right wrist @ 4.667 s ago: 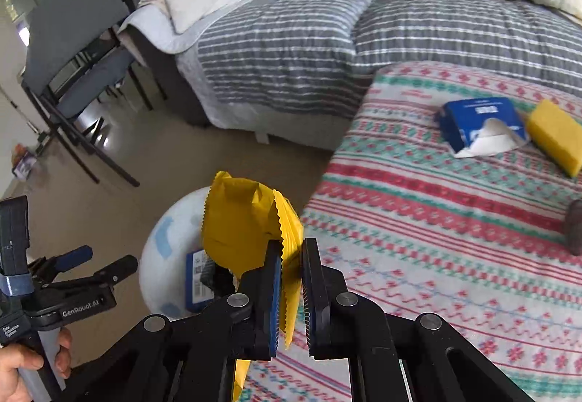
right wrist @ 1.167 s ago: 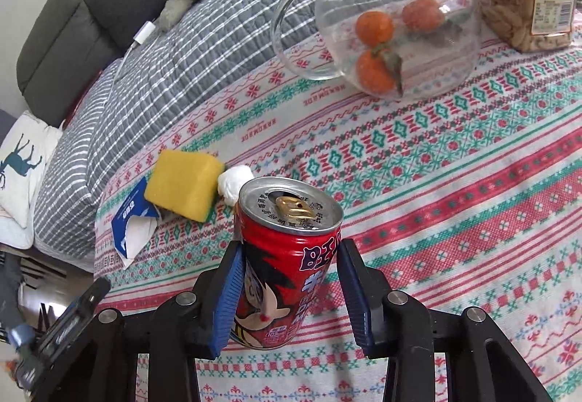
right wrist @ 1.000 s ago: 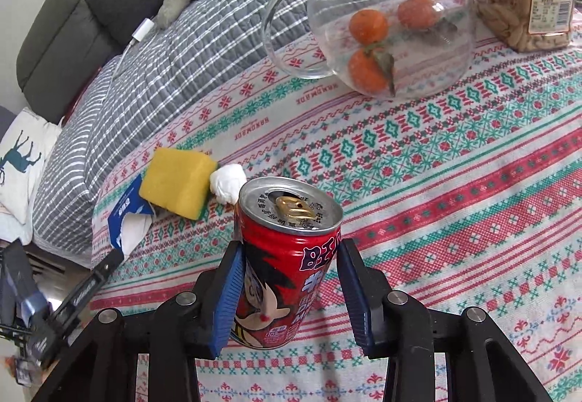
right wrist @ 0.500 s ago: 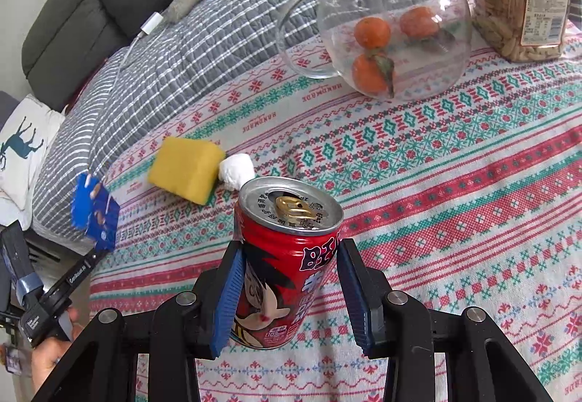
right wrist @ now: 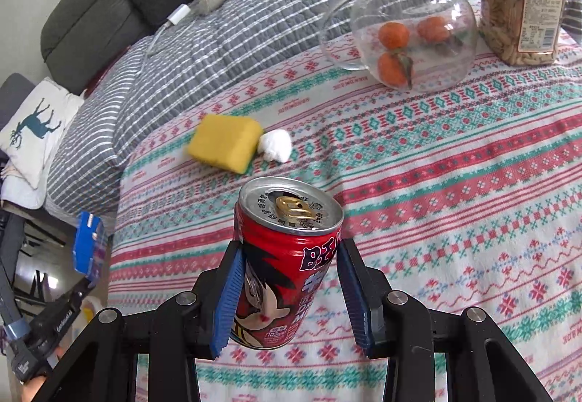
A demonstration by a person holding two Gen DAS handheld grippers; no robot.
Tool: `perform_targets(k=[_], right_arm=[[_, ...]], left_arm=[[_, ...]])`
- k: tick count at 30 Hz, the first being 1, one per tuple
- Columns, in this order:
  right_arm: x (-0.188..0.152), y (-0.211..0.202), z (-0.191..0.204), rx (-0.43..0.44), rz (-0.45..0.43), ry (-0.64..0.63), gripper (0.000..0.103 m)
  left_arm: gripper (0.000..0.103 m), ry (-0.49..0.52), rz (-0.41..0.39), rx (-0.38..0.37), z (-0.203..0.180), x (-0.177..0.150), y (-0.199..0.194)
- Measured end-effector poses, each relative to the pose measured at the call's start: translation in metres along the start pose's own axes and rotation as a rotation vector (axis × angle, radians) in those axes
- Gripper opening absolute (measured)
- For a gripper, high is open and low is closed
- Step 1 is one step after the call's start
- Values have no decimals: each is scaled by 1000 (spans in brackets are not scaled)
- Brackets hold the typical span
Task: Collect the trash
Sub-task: 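Drop the tissue box into the bin with the left tool while the right tool carries the can over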
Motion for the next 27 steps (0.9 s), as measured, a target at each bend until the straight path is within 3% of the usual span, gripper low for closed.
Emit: perform_targets(k=[7, 16, 21, 27], right_arm=[[-23, 6, 49, 58, 37, -47, 46], [-52, 39, 124, 109, 95, -151, 46], [-64, 61, 153, 126, 116, -185, 46], [-78, 87, 179, 130, 150, -215, 46]], left_arm=[[0, -33, -6, 38, 58, -36, -35], [0, -75, 4, 209, 164, -74, -42], [0, -62, 29, 286, 202, -88, -33], [0, -77, 87, 296, 217, -93, -4]])
Point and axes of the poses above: each gripper's, at about its wrist camera, not at the fingertips, and y roughly the way its jaws point, z to its left, x to its top, the point moved 3 cm from there along y, roughly the way its jaws point, and after that the axes turned 8 degrees about x, right-handed, at the moved point
